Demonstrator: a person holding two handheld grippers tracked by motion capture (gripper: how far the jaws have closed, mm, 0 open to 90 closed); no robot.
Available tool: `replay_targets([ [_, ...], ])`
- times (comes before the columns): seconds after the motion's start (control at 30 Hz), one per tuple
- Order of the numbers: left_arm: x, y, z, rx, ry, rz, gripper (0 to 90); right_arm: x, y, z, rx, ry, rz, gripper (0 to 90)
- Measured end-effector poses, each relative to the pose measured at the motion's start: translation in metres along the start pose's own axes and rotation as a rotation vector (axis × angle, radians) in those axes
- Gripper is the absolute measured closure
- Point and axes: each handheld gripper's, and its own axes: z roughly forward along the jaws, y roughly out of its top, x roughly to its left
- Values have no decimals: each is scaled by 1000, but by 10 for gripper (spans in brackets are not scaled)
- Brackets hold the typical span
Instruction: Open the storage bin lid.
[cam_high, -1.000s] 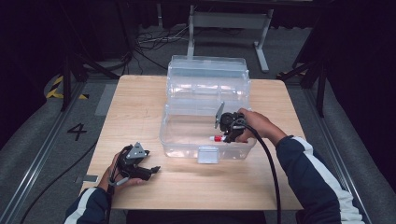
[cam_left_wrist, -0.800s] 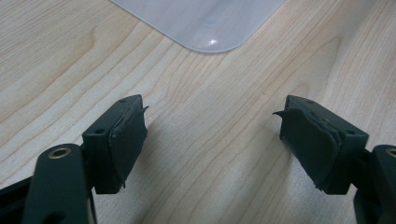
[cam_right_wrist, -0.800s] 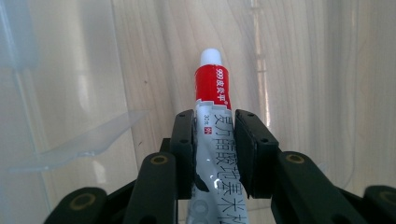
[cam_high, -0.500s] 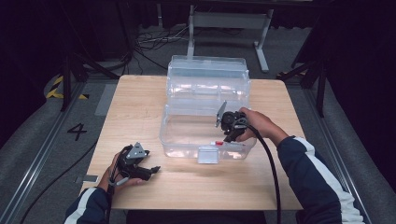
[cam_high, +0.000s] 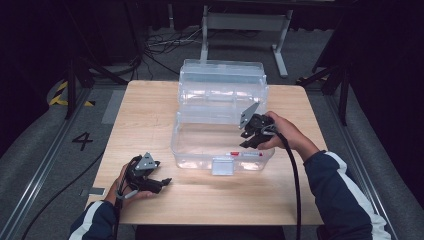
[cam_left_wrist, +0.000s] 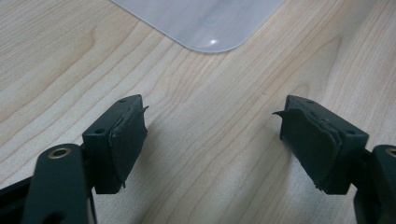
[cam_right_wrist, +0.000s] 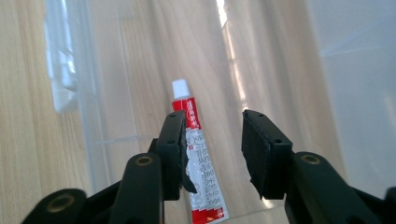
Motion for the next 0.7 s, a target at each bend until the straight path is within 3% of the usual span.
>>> replay_targets([
  [0.1, 0, 1, 0, 5, 5, -9, 223, 2, -3, -7, -52, -9, -2, 590],
  [0.13, -1, 1, 0, 10, 8, -10, 217, 5, -6, -14, -107, -32, 2, 565],
  [0.17, -1, 2, 0, 20, 10, -12, 217, 5, -6, -14, -107, -32, 2, 565],
  [0.2, -2, 5, -1, 37, 6, -11, 219, 7, -10, -21, -151, -44, 3, 560],
  [0.27, -3, 5, -1, 33, 0, -22, 226, 9, -12, -24, -178, -56, 3, 553],
  [0.33, -5, 9, -4, 16, -5, -14, 225, 10, -16, -33, -239, -71, 14, 549],
  [0.5, -12, 28, -21, -50, 11, 17, 225, 7, -21, -58, -369, -164, 30, 525],
  [0.7, -17, 51, -41, -128, 33, 47, 225, -7, -17, -75, -427, -240, 50, 485],
])
